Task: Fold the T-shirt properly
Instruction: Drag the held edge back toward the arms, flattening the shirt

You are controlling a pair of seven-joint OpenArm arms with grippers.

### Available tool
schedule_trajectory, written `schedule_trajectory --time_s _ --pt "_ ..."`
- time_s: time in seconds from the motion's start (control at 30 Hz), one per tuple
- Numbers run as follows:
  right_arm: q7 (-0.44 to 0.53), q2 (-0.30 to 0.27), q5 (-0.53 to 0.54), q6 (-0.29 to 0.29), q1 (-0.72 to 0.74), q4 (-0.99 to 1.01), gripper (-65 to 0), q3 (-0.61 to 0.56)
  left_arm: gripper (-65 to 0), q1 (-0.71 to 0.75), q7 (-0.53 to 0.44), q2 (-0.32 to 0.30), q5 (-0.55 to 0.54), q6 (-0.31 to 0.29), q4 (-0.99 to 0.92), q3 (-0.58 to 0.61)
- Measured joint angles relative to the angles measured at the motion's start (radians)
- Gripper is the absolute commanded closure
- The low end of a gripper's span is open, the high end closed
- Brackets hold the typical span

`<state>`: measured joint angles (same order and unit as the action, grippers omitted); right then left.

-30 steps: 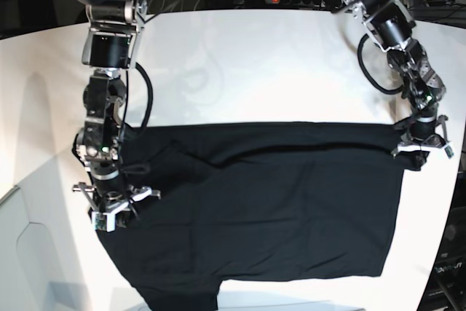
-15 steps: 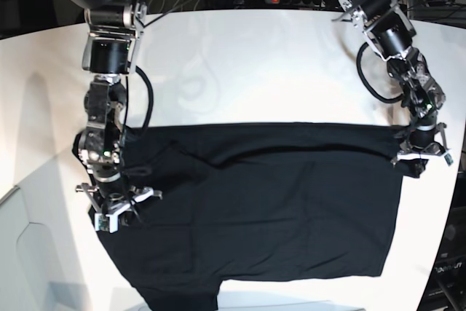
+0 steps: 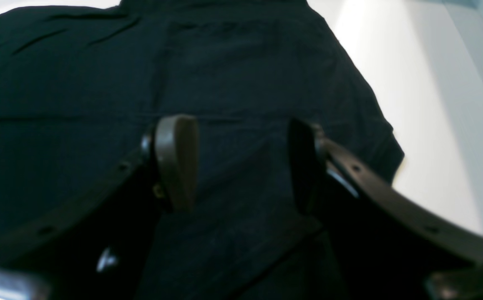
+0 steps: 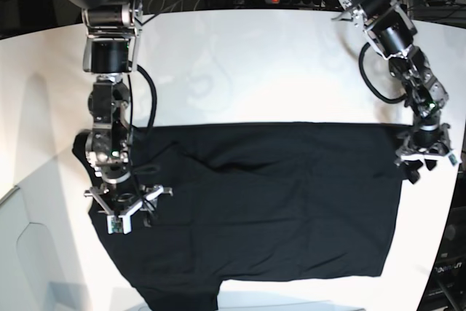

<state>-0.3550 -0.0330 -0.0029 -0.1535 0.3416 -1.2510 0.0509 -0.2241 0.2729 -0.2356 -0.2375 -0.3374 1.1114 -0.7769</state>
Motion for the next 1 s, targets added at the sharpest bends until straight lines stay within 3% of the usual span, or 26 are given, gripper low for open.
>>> schedule_trajectory --time_s 0.23,0.53,0.73,0.8,0.97,1.0 --pt "-0.002 -0.028 -0.003 0.0 -0.08 -0.09 -35.4 0.003 -35.6 0.085 -0.004 -0.011 0.001 0.0 -0.029 -0.026" --pt "-0.002 -0.027 0.0 0.0 -0.233 -0.309 -35.5 0.002 -35.4 0.085 -0.027 -0.01 -0.007 -0.006 -0.159 -0.02" --pt "0.002 -0.022 0.0 0.0 -0.303 -0.391 -35.5 0.114 -34.6 0.083 -0.036 -0.01 -0.007 -0.006 -0.171 -0.018" --pt "0.0 -0.022 0.002 0.0 -0.324 -0.381 -35.5 0.154 -28.5 0.094 -0.043 -0.011 -0.013 -0.007 -0.171 -0.018" --pt "-0.007 -0.022 0.003 0.0 -0.323 -0.254 -35.5 0.251 -0.3 0.101 -0.038 -0.011 -0.015 -0.007 -0.175 -0.019" --pt "-0.003 -0.023 0.002 0.0 -0.319 -0.23 -35.5 0.271 0.0 0.1 -0.046 -0.01 -0.015 -0.007 -0.182 -0.019"
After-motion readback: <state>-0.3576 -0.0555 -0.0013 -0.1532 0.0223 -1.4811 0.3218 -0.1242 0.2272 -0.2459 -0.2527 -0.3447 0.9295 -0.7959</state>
